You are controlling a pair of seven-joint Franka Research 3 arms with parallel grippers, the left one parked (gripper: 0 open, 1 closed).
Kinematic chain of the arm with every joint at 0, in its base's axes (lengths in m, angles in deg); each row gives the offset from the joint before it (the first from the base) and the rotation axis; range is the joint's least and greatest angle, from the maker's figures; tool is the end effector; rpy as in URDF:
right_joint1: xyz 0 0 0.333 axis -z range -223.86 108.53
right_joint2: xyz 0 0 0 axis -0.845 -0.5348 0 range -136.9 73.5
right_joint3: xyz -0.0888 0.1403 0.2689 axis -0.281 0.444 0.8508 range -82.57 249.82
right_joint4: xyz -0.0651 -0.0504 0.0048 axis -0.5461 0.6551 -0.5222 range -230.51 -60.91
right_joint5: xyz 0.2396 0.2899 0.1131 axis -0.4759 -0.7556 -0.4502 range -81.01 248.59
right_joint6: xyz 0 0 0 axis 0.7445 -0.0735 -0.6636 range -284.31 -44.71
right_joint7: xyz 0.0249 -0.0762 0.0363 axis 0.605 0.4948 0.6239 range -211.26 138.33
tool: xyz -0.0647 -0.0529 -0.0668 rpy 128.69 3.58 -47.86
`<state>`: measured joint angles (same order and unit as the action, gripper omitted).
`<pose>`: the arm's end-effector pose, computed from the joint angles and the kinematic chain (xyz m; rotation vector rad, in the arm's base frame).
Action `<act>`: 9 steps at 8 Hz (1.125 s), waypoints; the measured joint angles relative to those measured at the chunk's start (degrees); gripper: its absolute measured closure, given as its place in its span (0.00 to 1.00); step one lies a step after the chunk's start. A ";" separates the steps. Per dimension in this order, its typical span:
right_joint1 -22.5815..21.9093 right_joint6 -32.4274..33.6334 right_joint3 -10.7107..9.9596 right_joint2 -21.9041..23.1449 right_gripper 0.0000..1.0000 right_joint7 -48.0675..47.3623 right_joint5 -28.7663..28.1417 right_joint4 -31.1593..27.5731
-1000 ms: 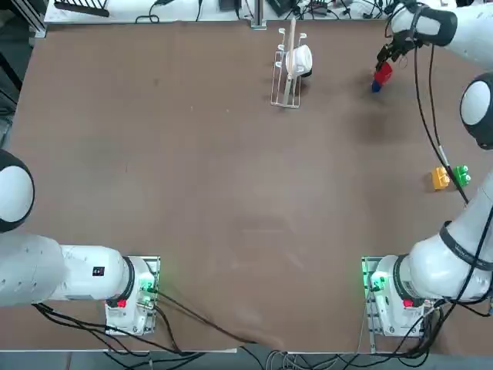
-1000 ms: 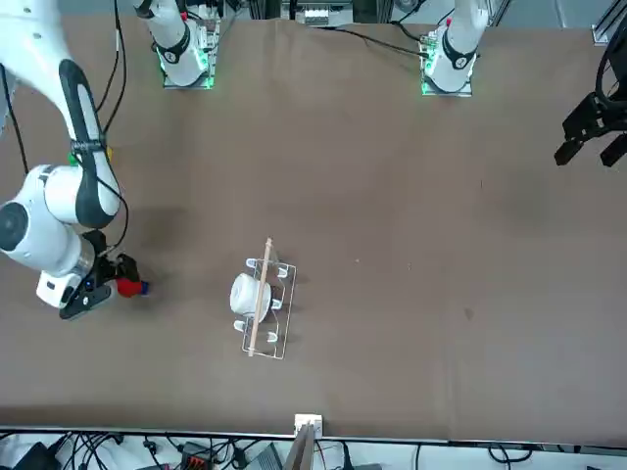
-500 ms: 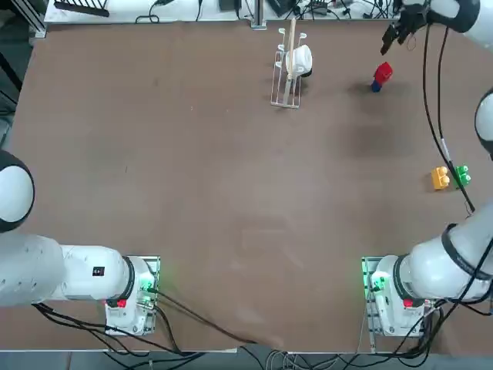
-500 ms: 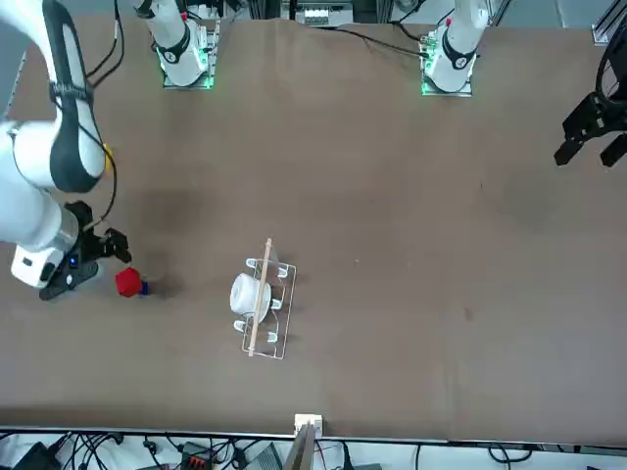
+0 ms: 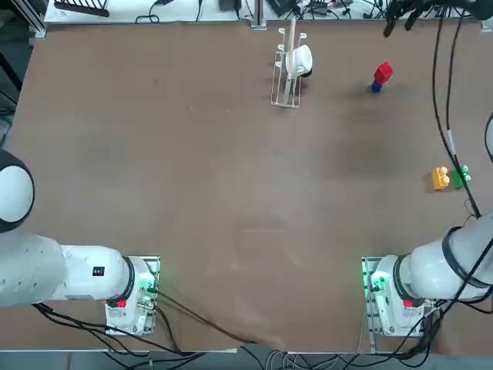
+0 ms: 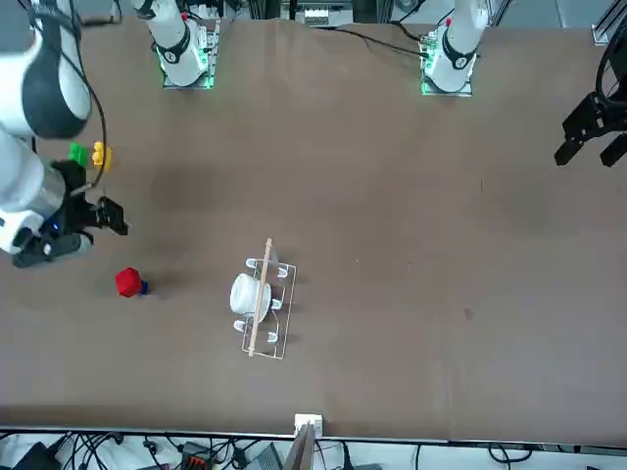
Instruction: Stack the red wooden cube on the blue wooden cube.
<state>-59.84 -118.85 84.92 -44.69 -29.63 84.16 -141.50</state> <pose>0.6291 0.0363 0.5267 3.1279 0.2829 -0.0257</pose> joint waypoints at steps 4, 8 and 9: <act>-0.82 12.99 -0.12 0.90 0.01 -5.78 0.01 11.43; -0.41 13.68 -0.49 3.42 0.00 -14.14 0.81 11.27; 0.12 13.36 -0.62 5.49 0.00 -14.25 0.91 8.69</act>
<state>-59.72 -105.49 84.30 -39.20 -43.88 85.06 -132.80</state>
